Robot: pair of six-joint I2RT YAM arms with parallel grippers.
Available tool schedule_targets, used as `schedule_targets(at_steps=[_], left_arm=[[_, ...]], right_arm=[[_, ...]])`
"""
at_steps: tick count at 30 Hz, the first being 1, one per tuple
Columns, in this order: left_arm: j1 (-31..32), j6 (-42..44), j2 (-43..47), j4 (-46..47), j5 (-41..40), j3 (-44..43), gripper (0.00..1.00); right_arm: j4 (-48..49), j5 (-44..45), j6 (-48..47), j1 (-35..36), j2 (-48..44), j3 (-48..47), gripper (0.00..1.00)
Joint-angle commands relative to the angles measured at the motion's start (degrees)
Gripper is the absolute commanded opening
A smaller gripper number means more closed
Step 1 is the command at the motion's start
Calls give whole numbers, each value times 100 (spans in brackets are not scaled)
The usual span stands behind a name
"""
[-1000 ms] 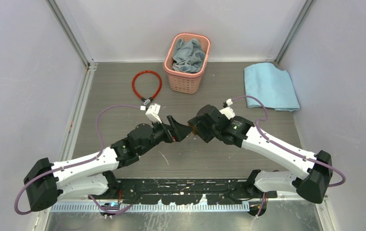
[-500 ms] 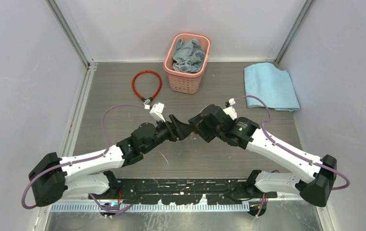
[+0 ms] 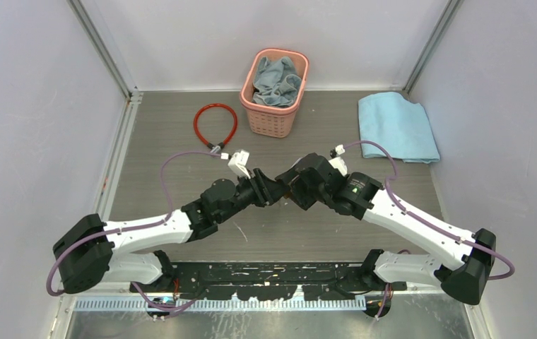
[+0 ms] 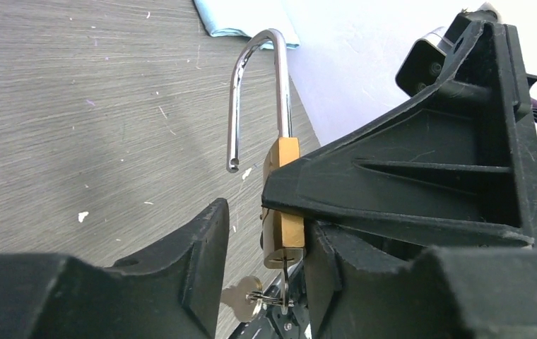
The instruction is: Unlock with the key
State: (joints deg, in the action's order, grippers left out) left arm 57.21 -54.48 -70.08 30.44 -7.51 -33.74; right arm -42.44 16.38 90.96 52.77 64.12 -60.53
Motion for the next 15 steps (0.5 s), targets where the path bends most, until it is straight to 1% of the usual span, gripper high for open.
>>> schedule_targets(at_steps=[1,2,6,7,9,10,11,13,15], left_arm=[[-30,147,-91,660,60,-255,37],[-28,162,-105,665,71,-256,33],[-29,166,-112,653,76,-236,7],[-32,159,-94,644,74,-220,2],[-30,141,-41,633,78,-168,0],[-26,133,-15,631,87,-135,0],[-31,131,13,630,103,-101,0],[-27,110,55,656,131,-8,0],[-26,71,82,768,153,143,0]], right_arm=[[445,18,53,22,-260,-289,1],[447,16,51,22,-264,-282,1],[450,53,61,22,-279,-250,1],[447,81,75,16,-287,-228,1],[426,157,157,22,-293,-174,2],[440,189,180,22,-297,-126,8],[482,194,172,18,-315,-64,18],[646,192,149,22,-365,116,45],[804,204,123,22,-406,275,67]])
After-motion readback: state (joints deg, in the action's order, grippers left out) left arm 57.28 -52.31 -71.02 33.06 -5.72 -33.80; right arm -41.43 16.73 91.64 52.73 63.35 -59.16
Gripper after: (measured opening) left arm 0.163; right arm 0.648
